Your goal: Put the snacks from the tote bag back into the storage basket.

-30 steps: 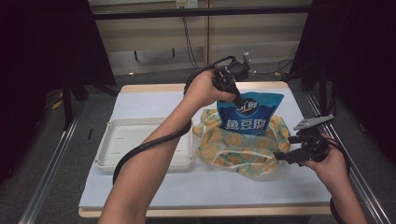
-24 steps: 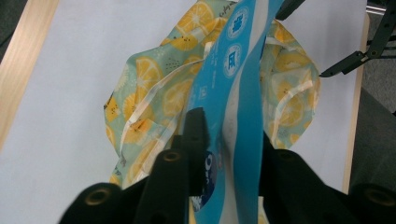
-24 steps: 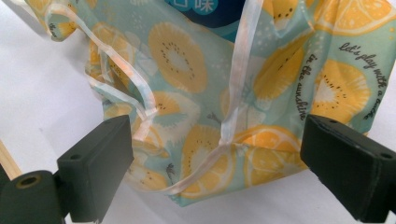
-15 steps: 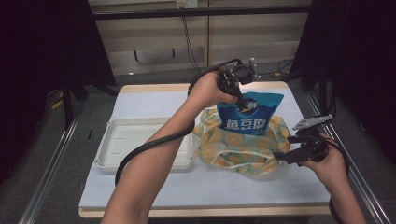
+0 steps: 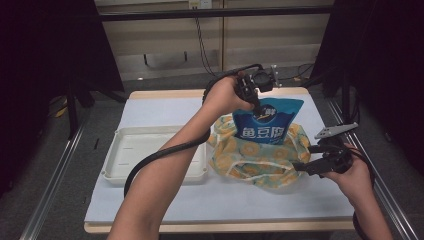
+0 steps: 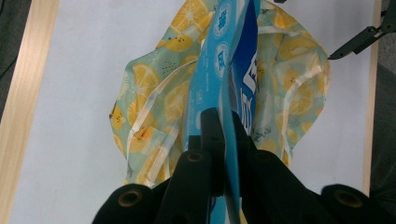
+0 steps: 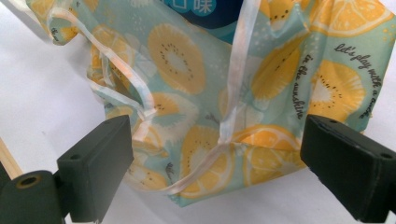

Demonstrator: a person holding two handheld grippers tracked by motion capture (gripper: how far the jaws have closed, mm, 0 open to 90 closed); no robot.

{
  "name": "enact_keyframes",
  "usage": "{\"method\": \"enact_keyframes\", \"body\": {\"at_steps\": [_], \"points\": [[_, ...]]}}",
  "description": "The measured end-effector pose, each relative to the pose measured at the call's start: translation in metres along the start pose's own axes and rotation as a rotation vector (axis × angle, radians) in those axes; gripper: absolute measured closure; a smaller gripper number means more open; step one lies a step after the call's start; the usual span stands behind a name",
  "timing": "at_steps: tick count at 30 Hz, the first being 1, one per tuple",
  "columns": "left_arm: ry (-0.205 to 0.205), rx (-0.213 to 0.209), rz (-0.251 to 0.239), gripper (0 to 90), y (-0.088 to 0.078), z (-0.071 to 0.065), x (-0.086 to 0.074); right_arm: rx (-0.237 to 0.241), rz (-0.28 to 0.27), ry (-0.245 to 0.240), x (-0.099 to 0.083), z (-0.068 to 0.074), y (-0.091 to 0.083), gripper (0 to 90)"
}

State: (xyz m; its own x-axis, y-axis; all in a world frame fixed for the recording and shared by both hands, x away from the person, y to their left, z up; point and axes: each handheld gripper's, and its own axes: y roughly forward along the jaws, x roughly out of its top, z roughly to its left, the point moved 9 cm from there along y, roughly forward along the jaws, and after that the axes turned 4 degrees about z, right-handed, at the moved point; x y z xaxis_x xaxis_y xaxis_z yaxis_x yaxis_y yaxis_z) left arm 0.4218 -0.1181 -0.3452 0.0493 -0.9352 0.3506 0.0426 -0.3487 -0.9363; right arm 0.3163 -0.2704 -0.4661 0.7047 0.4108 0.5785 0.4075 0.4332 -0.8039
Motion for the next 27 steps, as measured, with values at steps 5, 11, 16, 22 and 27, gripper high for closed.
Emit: {"method": "enact_keyframes", "body": {"at_steps": [5,11,16,22,27], "points": [[-0.001,0.0,-0.017,90.0,-0.009,0.0,0.005,0.001,0.0,0.001,0.0,0.0,0.0,9.1],[-0.012,0.012,-0.027,90.0,-0.031,-0.001,0.013,0.004,-0.004,-0.011,0.001,0.001,0.0,9.1],[-0.012,0.009,-0.05,90.0,-0.049,-0.003,0.018,0.007,0.002,-0.015,0.001,0.002,0.002,9.1],[-0.014,0.008,-0.063,90.0,-0.073,-0.003,0.022,0.013,0.009,-0.018,0.001,0.004,0.004,8.1],[-0.027,0.018,-0.066,90.0,-0.093,-0.002,0.025,0.012,0.01,-0.022,0.001,0.004,0.005,7.7]]}}
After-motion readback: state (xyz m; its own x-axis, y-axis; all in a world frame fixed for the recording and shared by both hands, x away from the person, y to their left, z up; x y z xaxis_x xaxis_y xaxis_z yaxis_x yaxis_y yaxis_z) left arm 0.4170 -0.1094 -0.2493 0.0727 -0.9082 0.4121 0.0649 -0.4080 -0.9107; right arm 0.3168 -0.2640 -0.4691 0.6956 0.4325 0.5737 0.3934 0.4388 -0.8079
